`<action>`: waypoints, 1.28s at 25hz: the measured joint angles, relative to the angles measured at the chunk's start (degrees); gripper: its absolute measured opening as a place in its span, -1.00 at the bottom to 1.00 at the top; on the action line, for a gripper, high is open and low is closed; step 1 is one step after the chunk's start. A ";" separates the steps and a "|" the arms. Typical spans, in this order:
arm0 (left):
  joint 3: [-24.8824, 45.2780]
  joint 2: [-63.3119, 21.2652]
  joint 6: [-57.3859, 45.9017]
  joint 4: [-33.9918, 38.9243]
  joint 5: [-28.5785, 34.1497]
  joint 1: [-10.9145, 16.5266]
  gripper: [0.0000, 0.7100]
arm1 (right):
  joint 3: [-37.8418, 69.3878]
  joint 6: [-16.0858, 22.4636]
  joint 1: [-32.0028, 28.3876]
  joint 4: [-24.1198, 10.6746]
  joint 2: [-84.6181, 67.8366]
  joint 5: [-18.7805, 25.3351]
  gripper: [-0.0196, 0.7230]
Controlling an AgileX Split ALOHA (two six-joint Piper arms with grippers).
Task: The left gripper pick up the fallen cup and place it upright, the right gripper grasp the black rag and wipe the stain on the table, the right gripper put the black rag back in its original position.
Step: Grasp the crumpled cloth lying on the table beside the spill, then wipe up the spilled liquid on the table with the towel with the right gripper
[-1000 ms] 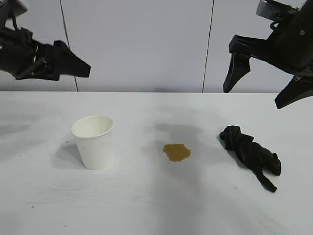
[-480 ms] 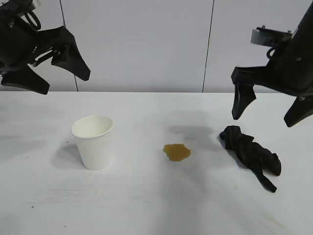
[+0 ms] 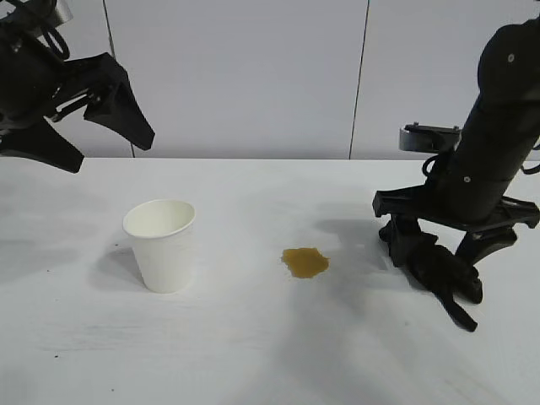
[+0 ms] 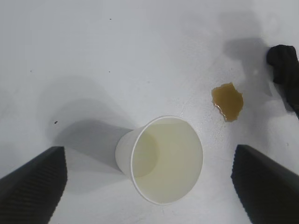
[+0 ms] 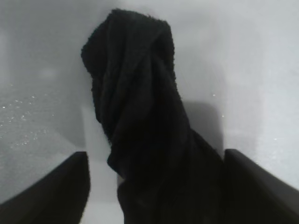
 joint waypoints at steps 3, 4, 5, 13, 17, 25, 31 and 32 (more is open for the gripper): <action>0.00 0.00 0.00 0.00 0.00 0.00 0.94 | -2.99 0.00 3.16 1.59 -2.75 1.72 -0.70; 0.00 0.00 0.00 0.00 0.00 0.00 0.94 | -4.03 0.00 4.69 2.24 -3.57 1.93 -0.70; 0.00 0.00 0.00 0.00 0.00 0.00 0.94 | -4.94 0.00 6.11 2.71 -4.06 2.23 -0.70; 0.00 0.00 0.00 0.10 0.00 0.00 0.94 | -6.96 0.48 16.28 4.34 -2.00 0.38 -0.70; 0.00 0.00 0.00 0.10 0.00 0.00 0.94 | -6.96 0.60 16.63 4.28 2.82 -2.45 -0.70; 0.00 0.00 0.00 0.34 0.00 0.00 0.94 | -7.35 7.15 16.32 -1.74 8.25 -5.45 -0.70; 0.00 0.00 0.00 0.36 0.01 0.00 0.94 | -7.46 14.59 9.85 -11.66 8.30 -5.80 -0.70; 0.00 0.00 0.00 0.36 0.01 0.00 0.94 | -7.51 14.89 8.38 -12.26 8.30 -5.80 -0.70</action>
